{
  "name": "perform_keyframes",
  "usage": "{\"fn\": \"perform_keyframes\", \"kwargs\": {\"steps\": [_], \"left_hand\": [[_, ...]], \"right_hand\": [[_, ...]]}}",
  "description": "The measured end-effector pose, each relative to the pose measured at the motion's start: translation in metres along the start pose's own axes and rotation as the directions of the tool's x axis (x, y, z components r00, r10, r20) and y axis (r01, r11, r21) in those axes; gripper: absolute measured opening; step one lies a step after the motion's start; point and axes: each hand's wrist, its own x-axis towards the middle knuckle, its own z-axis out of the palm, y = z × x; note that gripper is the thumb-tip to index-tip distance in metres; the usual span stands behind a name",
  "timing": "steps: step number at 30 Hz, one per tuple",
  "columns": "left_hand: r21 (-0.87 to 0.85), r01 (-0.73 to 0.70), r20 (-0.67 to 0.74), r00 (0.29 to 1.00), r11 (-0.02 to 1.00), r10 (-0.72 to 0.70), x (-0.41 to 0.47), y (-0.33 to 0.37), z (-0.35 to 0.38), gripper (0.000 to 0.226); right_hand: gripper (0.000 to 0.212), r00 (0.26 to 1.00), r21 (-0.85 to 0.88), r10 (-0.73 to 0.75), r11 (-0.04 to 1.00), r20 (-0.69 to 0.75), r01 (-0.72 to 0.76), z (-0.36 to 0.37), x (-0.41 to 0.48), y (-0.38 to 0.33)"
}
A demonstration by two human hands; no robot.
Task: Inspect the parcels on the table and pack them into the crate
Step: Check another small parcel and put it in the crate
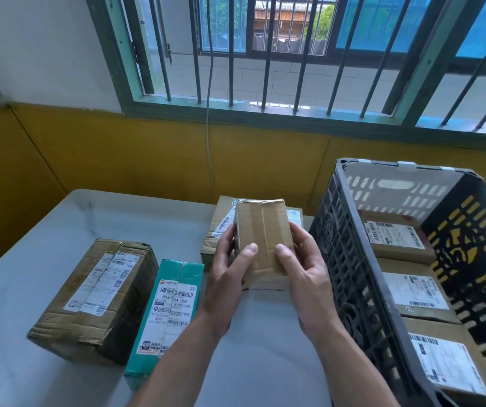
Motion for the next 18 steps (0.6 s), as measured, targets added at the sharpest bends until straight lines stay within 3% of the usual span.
{"fn": "perform_keyframes", "kwargs": {"steps": [5, 9, 14, 18], "left_hand": [[0.010, -0.037, -0.034, 0.999, 0.999, 0.037, -0.0006, 0.0002, -0.0007, 0.063], [0.038, -0.060, -0.048, 0.997, 0.997, 0.062, -0.0020, 0.0002, 0.0004, 0.055], [0.027, -0.050, 0.034, 0.998, 0.998, 0.049, -0.0034, 0.0020, 0.0006, 0.068], [0.016, -0.040, -0.033, 0.999, 0.999, 0.041, -0.0025, 0.0052, 0.0003, 0.077]], "right_hand": [[0.060, 1.000, -0.009, 0.010, 1.000, 0.015, -0.010, 0.0009, -0.0003, 0.0005], [0.046, 0.999, -0.015, -0.016, 1.000, -0.033, 0.015, 0.0015, -0.0007, 0.0010], [0.040, 0.999, -0.016, -0.020, 1.000, -0.042, 0.019, 0.0013, 0.0000, -0.0019], [0.063, 0.999, -0.004, 0.007, 1.000, 0.038, -0.007, 0.0018, -0.0024, -0.0008]]}}
